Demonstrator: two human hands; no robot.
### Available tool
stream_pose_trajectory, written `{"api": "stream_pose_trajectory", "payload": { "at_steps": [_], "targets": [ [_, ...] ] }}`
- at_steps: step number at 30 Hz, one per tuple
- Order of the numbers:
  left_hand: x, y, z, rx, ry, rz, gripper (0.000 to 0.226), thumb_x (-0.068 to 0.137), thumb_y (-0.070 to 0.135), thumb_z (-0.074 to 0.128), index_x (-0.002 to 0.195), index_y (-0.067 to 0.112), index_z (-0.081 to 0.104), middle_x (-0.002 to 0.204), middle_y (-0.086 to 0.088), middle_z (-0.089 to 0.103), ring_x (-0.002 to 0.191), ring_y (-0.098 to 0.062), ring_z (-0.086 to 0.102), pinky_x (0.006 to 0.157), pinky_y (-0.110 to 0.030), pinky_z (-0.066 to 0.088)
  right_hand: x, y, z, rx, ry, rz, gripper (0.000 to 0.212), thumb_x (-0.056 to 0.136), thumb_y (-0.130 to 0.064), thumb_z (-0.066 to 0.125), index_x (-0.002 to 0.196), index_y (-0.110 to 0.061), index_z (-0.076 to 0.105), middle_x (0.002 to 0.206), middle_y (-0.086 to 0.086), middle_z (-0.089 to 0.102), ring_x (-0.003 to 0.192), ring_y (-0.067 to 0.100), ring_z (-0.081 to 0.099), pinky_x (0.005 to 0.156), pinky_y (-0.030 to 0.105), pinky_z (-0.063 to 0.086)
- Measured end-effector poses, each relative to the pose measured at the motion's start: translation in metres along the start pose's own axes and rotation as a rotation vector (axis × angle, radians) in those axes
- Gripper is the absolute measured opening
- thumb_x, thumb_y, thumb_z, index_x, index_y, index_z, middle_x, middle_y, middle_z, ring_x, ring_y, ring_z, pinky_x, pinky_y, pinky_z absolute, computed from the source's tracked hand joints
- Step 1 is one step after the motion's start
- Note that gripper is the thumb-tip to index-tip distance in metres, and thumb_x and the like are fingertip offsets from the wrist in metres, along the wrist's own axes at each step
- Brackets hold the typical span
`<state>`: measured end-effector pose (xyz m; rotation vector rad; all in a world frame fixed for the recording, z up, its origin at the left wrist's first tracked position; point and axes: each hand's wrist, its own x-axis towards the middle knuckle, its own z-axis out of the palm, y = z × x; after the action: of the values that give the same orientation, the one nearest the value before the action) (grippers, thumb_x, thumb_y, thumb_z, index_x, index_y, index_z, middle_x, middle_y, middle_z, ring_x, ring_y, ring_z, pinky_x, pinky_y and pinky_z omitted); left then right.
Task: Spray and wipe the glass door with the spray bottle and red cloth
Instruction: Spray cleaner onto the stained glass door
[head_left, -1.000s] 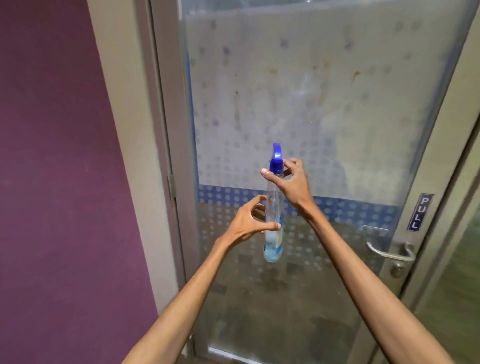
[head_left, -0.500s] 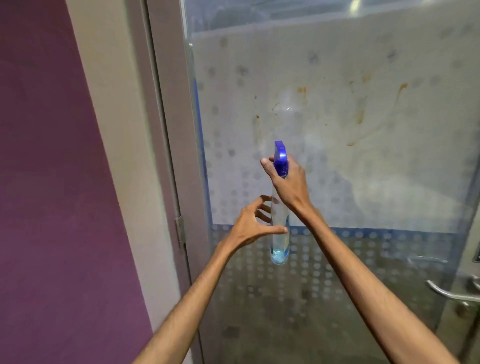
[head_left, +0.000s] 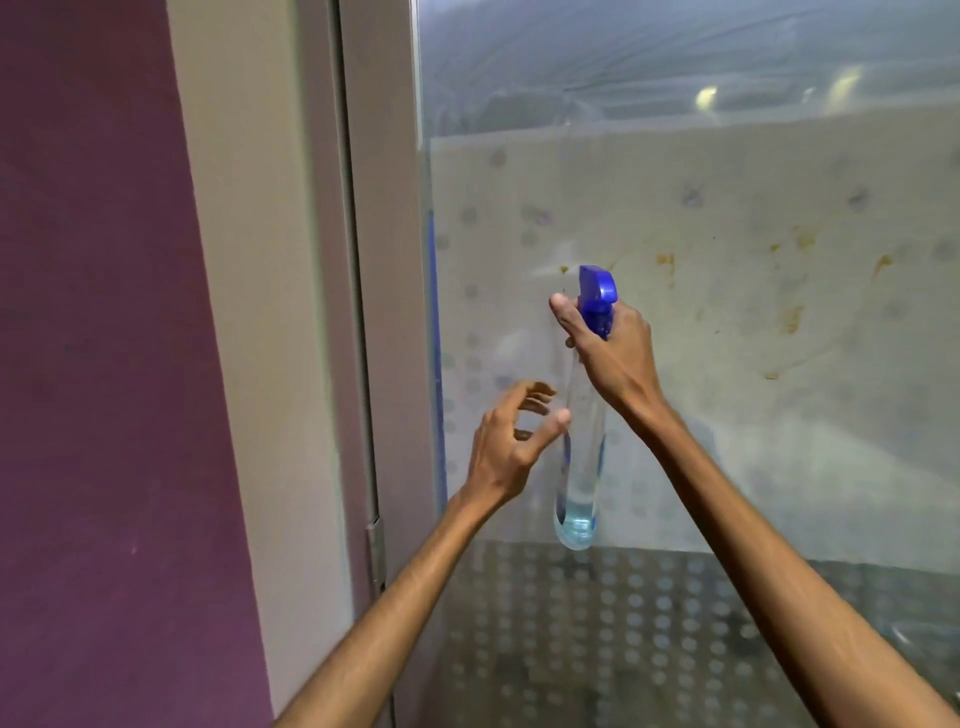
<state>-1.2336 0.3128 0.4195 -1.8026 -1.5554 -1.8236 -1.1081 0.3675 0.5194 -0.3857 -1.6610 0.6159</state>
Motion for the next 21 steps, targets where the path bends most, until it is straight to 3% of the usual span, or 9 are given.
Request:
{"api": "stream_pose_trajectory", "payload": {
  "at_steps": [3,6,8,11,15,21],
  "targets": [
    [0.037,0.007,-0.008,0.178,0.326,0.073,0.040,0.089,0.055,0.052,0.115,0.026,0.059,0.115,0.006,0.060,0.102,-0.006,0.059,0.076,-0.031,0.057,0.012,-0.013,-0.002,0.018,0.011,-0.006,0.055,0.089,-0.058,0.065,0.083,-0.003,0.062,0.079,0.021,0.068,0.077,0.038,0.067,0.077,0.052,0.057],
    [0.086,0.010,-0.020,0.386,0.472,0.181,0.047,0.092,0.043,0.048,0.127,0.014,0.055,0.132,-0.006,0.053,0.125,-0.020,0.050,0.103,-0.040,0.046,0.026,-0.029,-0.009,0.033,0.023,-0.037,0.061,0.089,-0.057,0.064,0.085,0.004,0.062,0.081,0.027,0.067,0.079,0.043,0.065,0.075,0.055,0.056],
    [0.117,0.011,-0.029,0.485,0.460,0.217,0.057,0.094,0.040,0.047,0.141,0.008,0.045,0.151,-0.013,0.042,0.143,-0.026,0.034,0.119,-0.040,0.029,0.037,-0.041,-0.015,0.030,0.037,-0.064,0.062,0.088,-0.056,0.064,0.087,0.006,0.064,0.083,0.029,0.067,0.078,0.045,0.064,0.074,0.055,0.056],
    [0.151,0.006,-0.036,0.639,0.389,0.305,0.066,0.098,0.035,0.046,0.153,0.004,0.028,0.164,-0.014,0.021,0.153,-0.025,0.014,0.126,-0.043,0.009,0.054,-0.056,-0.025,0.007,0.087,-0.087,0.046,0.088,-0.045,0.068,0.081,0.001,0.068,0.077,0.021,0.071,0.075,0.037,0.070,0.076,0.055,0.056],
    [0.163,-0.012,-0.033,0.735,0.339,0.310,0.069,0.101,0.036,0.039,0.157,0.003,0.017,0.166,-0.014,0.010,0.155,-0.025,0.007,0.126,-0.046,-0.001,0.068,-0.064,-0.039,-0.016,0.129,-0.080,0.030,0.079,-0.038,0.068,0.069,-0.010,0.069,0.070,0.005,0.074,0.077,0.031,0.074,0.081,0.052,0.057],
    [0.163,-0.022,-0.030,0.786,0.362,0.324,0.069,0.101,0.040,0.030,0.157,0.003,0.015,0.166,-0.015,0.009,0.155,-0.025,0.006,0.126,-0.042,-0.004,0.071,-0.061,-0.050,-0.121,0.186,-0.108,0.049,0.086,-0.046,0.062,0.073,0.001,0.070,0.072,0.016,0.073,0.074,0.036,0.069,0.076,0.050,0.057]
  ]
}}
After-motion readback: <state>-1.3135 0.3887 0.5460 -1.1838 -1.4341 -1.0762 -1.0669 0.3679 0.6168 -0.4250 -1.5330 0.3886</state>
